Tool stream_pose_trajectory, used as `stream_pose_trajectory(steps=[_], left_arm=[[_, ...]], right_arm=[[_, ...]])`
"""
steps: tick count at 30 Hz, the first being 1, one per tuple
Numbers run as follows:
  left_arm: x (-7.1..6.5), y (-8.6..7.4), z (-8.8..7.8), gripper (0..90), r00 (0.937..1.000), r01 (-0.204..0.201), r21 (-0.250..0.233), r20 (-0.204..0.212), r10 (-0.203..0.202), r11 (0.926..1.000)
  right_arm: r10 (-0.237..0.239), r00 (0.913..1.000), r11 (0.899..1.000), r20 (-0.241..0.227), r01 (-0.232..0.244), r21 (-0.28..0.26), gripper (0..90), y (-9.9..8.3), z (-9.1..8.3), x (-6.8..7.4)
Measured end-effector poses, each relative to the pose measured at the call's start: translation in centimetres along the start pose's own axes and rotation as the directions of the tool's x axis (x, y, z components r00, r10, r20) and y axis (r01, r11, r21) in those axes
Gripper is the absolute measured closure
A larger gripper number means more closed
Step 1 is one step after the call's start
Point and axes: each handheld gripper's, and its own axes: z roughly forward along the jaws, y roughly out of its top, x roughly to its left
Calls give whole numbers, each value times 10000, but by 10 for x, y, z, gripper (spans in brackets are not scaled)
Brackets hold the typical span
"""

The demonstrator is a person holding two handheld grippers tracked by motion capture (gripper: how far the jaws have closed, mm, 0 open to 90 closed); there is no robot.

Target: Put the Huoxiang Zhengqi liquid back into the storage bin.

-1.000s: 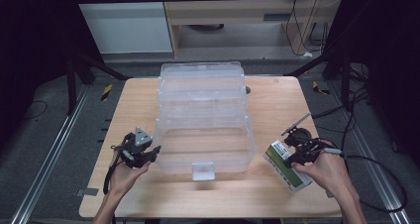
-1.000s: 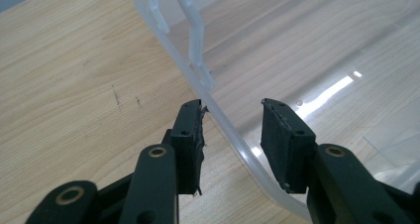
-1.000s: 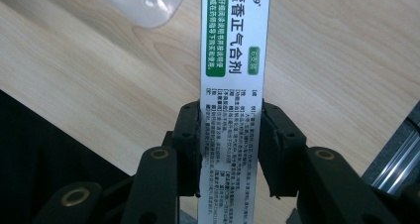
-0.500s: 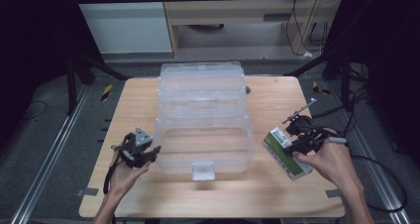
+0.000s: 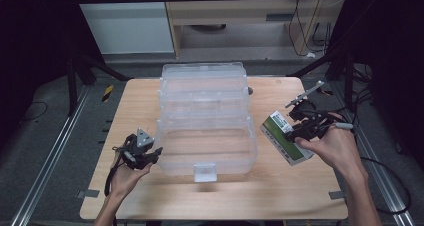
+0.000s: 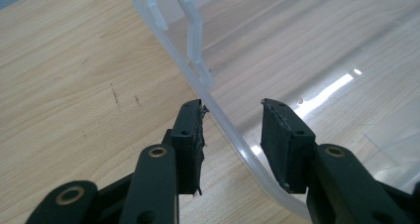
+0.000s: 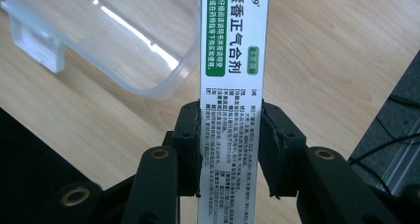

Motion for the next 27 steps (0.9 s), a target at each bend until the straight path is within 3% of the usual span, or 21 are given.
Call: stream_pose_trajectory(steps=[7, 19, 27], left_arm=[[0, 0, 0, 599, 10000, -21, 11, -15, 21, 10000], [0, 0, 0, 598, 10000, -40, 5, -8, 40, 10000], [0, 0, 0, 596, 10000, -24, -21, 13, 24, 10000]], right_arm=[[-430, 9986, 9976, -298, 412, -564, 641, 17, -6, 8], [-1261, 9910, 9891, -442, 1222, -816, 643, 40, -5, 18], [-1895, 9803, 9783, -554, 1837, -960, 643, 53, 0, 24]])
